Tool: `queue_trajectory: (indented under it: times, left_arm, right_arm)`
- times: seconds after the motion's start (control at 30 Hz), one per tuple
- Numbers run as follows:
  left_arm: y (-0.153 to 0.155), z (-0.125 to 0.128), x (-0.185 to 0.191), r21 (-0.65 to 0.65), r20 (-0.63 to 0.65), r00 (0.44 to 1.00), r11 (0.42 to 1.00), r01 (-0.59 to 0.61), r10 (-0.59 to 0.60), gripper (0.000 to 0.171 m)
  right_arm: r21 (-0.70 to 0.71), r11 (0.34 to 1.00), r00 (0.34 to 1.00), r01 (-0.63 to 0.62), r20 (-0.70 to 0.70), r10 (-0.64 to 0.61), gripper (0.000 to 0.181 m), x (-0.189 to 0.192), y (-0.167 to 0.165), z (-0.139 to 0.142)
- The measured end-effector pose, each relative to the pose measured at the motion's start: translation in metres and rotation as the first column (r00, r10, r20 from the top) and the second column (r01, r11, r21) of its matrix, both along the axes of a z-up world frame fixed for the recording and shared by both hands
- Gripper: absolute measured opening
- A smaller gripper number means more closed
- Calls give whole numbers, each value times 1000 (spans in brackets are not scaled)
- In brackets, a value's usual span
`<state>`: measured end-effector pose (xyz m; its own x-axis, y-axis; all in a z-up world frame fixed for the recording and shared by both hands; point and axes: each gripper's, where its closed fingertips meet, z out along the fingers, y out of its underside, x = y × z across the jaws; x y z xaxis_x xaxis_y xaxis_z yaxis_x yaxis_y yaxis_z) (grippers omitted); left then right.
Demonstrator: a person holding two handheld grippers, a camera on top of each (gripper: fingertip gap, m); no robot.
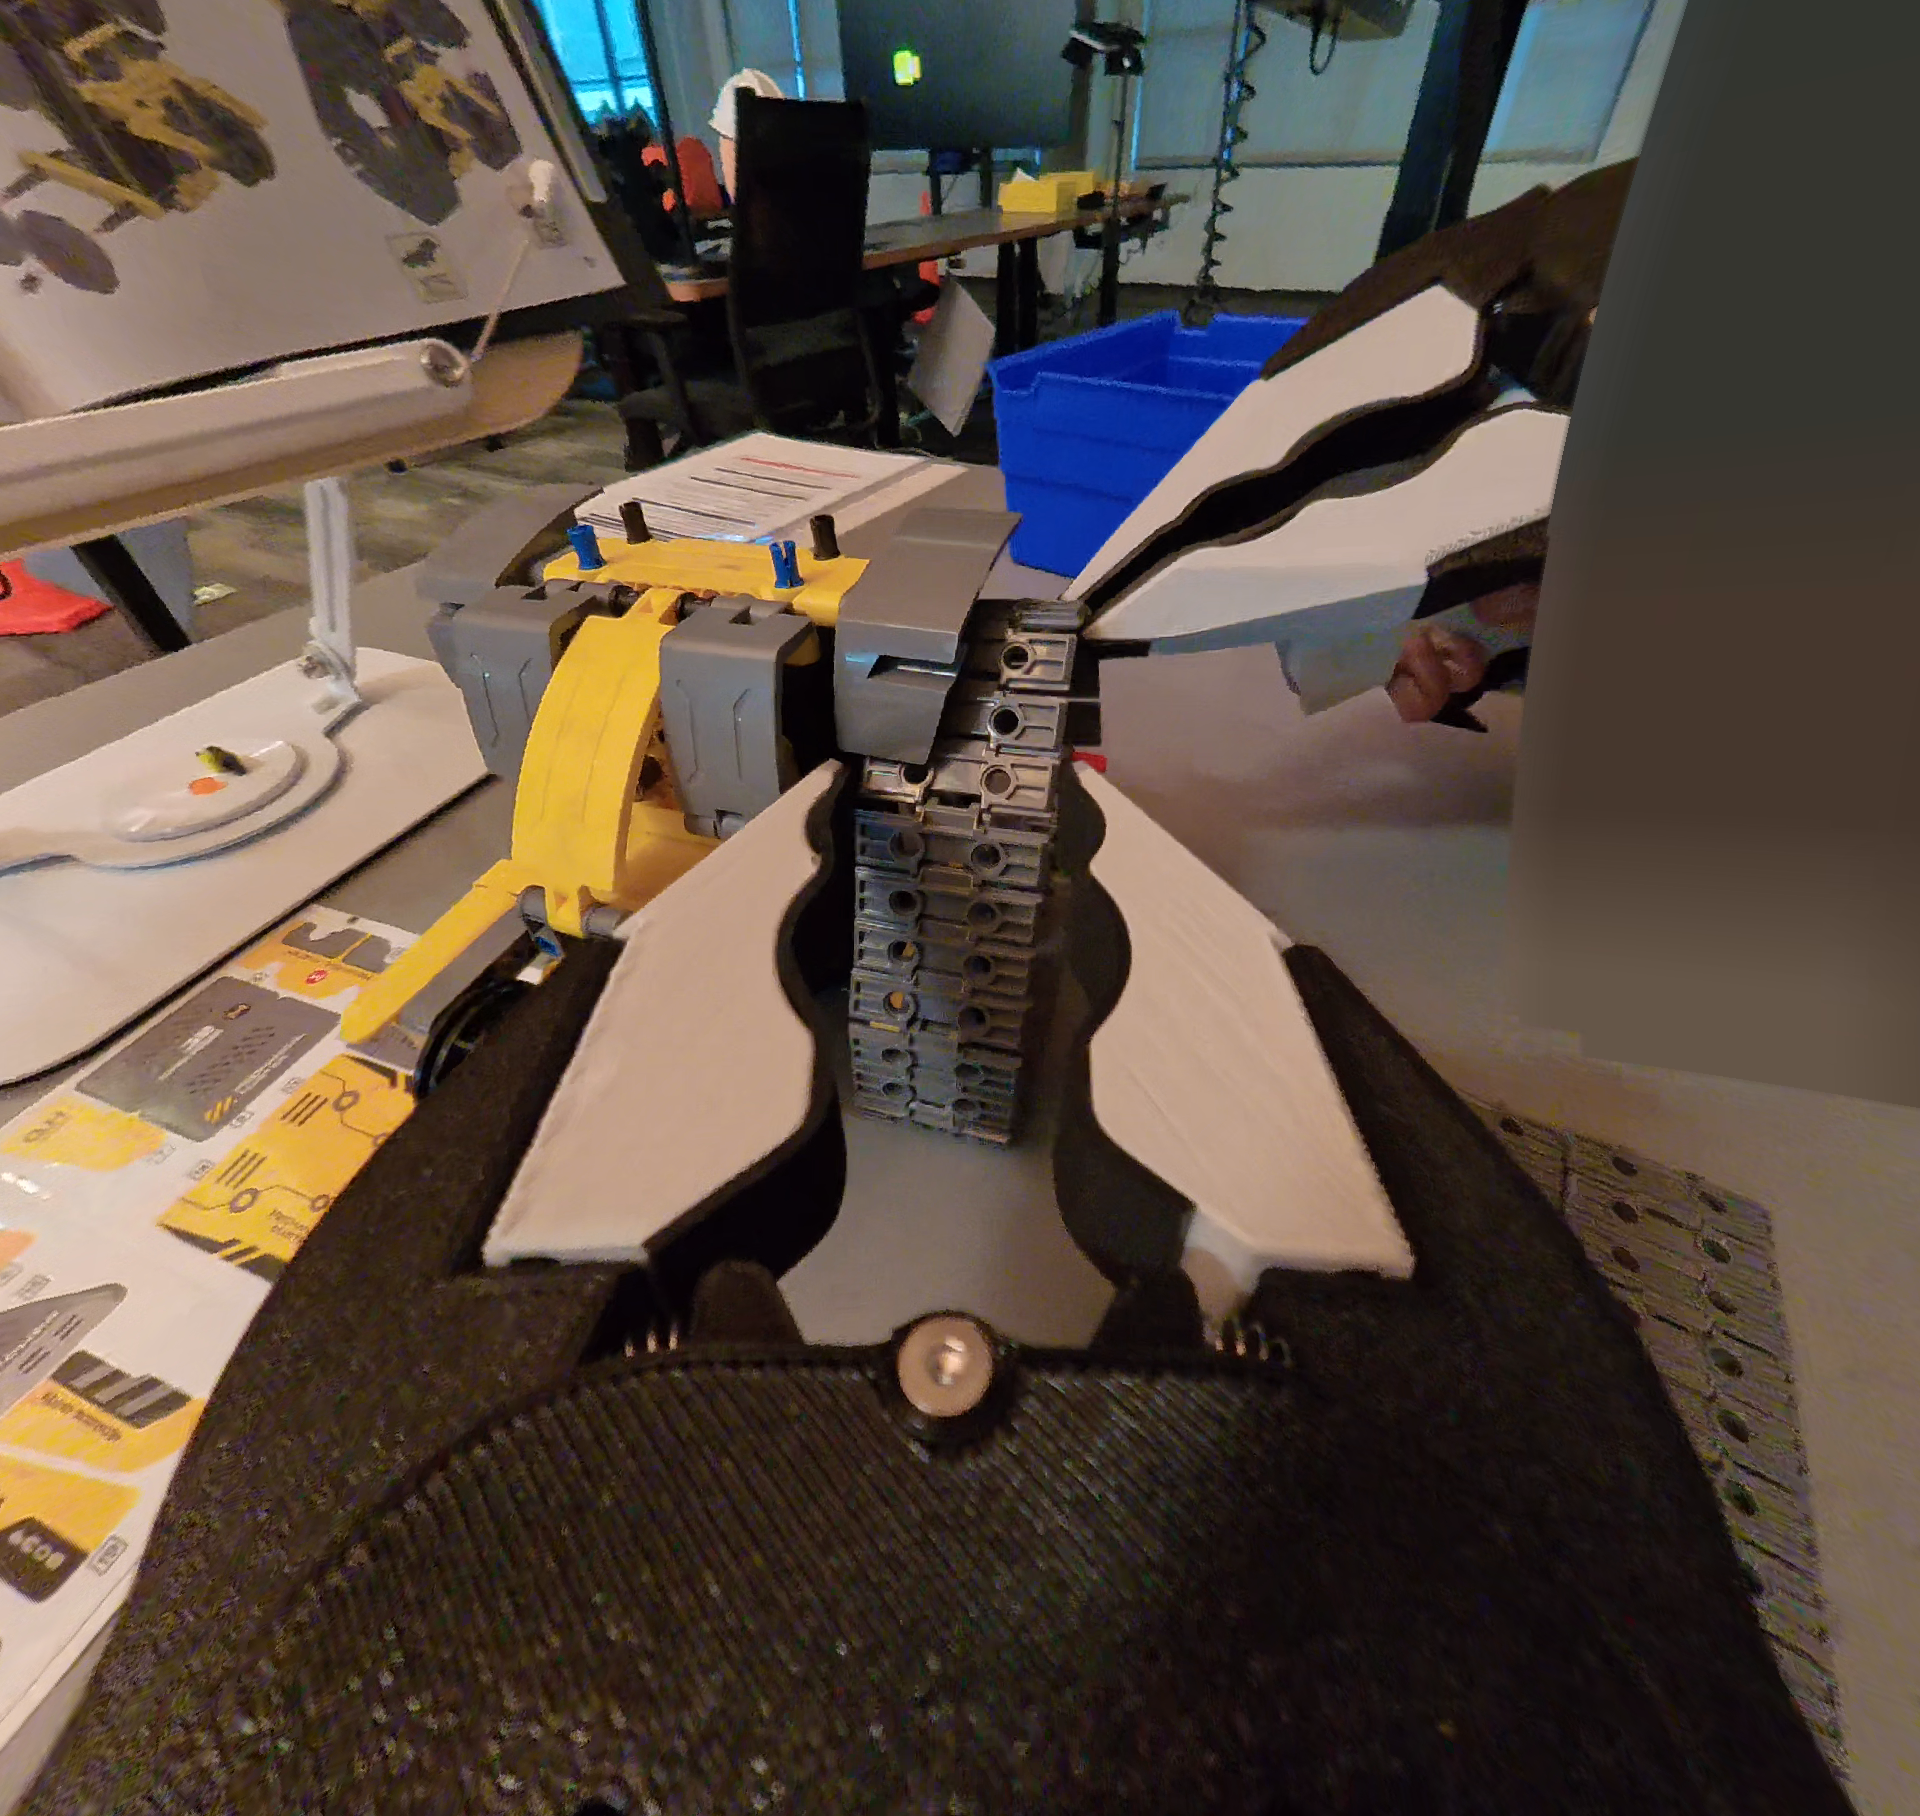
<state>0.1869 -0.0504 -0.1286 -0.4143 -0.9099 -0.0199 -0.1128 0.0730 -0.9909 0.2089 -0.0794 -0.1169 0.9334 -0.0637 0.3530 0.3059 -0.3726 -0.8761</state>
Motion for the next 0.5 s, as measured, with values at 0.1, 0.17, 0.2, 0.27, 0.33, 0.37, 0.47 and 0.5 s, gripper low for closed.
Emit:
queue_trajectory:
  times: [0.1, 0.17, 0.2, 0.27, 0.33, 0.37, 0.47, 0.5]
  left_arm:
    - [6, 2, 2, -29, -3, 1000, 1000, -1, 1, 45]
    - [6, -1, 5, -33, -18, 1000, 999, 15, -15, 52]
    - [6, -3, 7, -32, -28, 999, 999, 20, -21, 56]
    - [9, -5, 12, -29, -44, 999, 1000, 13, -14, 60]
    - [14, -6, 16, -20, -46, 999, 1000, -5, 4, 60]
    - [17, -6, 18, -21, -48, 999, 1000, -11, 10, 58]
    - [26, -6, 21, -48, -59, 998, 999, -25, 22, 47]
    - [28, -6, 21, -56, -59, 998, 998, -23, 20, 44]
  right_arm:
    - [-49, 999, 999, -20, -32, 18, 4, 5, 7, 0]
    - [-90, 996, 999, -30, -24, 28, 4, 8, 14, -1]
    - [-108, 993, 999, -43, -30, 40, 4, 8, 17, -1]
    - [-135, 988, 996, -74, -63, 66, 4, 7, 24, 0]
    - [-158, 982, 992, -100, -92, 86, 4, 7, 30, 0]
    - [-166, 980, 990, -111, -102, 94, 5, 8, 32, 0]
    - [-178, 975, 985, -132, -131, 110, 5, 12, 37, -1]
    - [-180, 974, 984, -135, -142, 111, 5, 13, 37, -1]
